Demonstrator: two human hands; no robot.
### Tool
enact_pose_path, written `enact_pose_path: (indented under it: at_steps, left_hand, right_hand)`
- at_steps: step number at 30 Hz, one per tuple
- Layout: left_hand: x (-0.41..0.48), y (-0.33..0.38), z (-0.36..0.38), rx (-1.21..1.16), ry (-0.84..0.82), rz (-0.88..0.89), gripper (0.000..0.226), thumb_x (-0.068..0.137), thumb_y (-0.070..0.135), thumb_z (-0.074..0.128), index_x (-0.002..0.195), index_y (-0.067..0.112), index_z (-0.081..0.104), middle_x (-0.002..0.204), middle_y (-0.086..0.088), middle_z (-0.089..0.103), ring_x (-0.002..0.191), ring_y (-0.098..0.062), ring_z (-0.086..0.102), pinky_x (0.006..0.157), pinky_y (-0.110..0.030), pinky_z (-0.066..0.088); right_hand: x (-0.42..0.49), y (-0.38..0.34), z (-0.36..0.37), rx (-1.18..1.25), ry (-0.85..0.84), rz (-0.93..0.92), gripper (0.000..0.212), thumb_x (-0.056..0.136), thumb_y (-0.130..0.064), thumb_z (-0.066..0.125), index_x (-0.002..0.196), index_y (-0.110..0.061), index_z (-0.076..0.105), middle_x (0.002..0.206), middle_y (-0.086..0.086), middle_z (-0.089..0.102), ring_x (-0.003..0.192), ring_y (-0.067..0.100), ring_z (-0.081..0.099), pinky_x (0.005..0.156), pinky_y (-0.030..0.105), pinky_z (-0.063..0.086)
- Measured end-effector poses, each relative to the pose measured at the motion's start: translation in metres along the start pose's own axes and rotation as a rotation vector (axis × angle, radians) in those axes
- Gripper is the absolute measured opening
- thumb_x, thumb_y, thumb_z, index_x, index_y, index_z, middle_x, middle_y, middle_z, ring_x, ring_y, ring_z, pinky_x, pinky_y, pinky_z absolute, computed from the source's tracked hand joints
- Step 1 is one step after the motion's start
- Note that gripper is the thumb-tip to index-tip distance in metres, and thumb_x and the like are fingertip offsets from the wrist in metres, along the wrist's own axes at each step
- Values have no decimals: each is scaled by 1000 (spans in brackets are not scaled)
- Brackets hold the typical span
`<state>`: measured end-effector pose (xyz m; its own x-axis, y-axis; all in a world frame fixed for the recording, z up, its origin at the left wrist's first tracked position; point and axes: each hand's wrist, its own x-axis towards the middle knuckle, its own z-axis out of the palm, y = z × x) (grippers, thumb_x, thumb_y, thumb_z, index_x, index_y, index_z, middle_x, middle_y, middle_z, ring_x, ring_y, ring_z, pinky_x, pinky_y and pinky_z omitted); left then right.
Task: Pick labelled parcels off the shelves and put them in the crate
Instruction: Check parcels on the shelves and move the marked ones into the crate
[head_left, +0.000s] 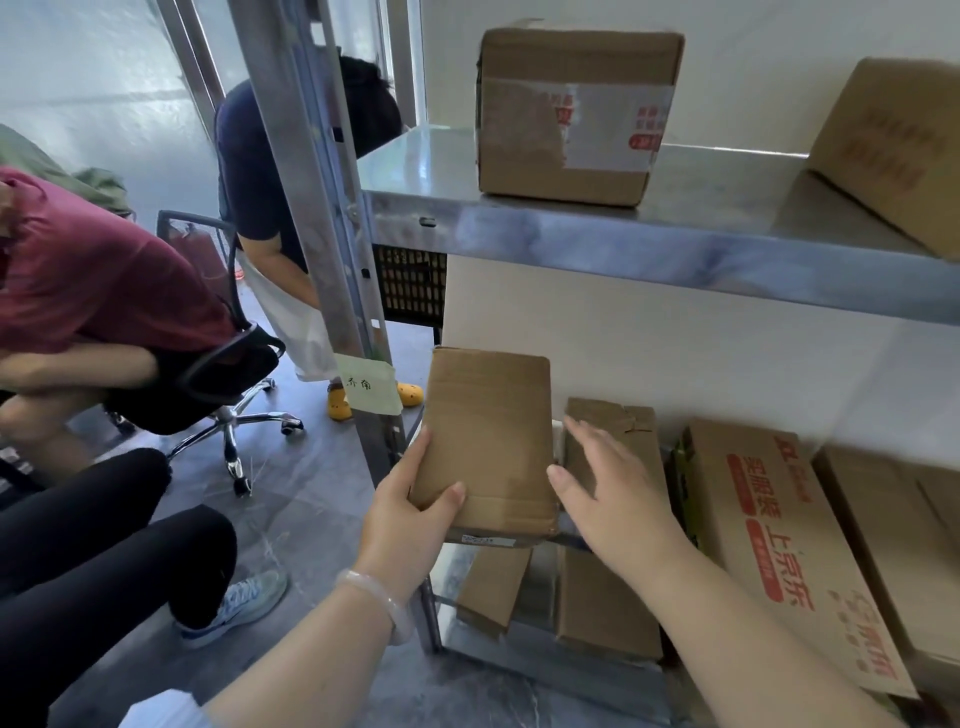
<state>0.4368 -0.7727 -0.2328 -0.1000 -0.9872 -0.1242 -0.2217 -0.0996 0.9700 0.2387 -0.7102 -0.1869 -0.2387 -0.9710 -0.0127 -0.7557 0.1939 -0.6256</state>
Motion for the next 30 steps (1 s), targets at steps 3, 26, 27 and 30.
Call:
enact_pose_path:
  at_steps: [3,26,27,30]
  left_hand:
    - [-7,14,-4,-47,5,57,65,88,20,72,139,48,43,123,18,57,108,2,57,72,-2,47]
    - [-4,74,18,274,-241,227,74,87,54,60,151,22,37,153,9,27,125,0,30,105,-9,27]
    - [-4,77,20,271,-258,219,79,85,58,58,151,22,35,151,8,30,124,-2,33,109,-18,32]
    - [-4,83,22,265,-246,233,83,80,64,55,150,23,37,145,8,38,126,-5,41,101,-17,39]
  right_hand:
    - [4,-3,-5,173,36,86,57,99,-50,40,151,-37,22,158,-11,25,145,10,22,118,37,22]
    - [-11,-9,-28,806,380,189,61,84,-28,74,138,-31,46,119,-11,58,105,2,58,74,16,49]
    - [-12,-10,-28,793,396,174,63,82,-27,75,138,-31,46,118,-13,58,105,1,58,77,18,50]
    - [-16,-13,-32,796,409,155,69,79,-28,78,140,-30,46,122,-9,61,108,7,61,90,32,54]
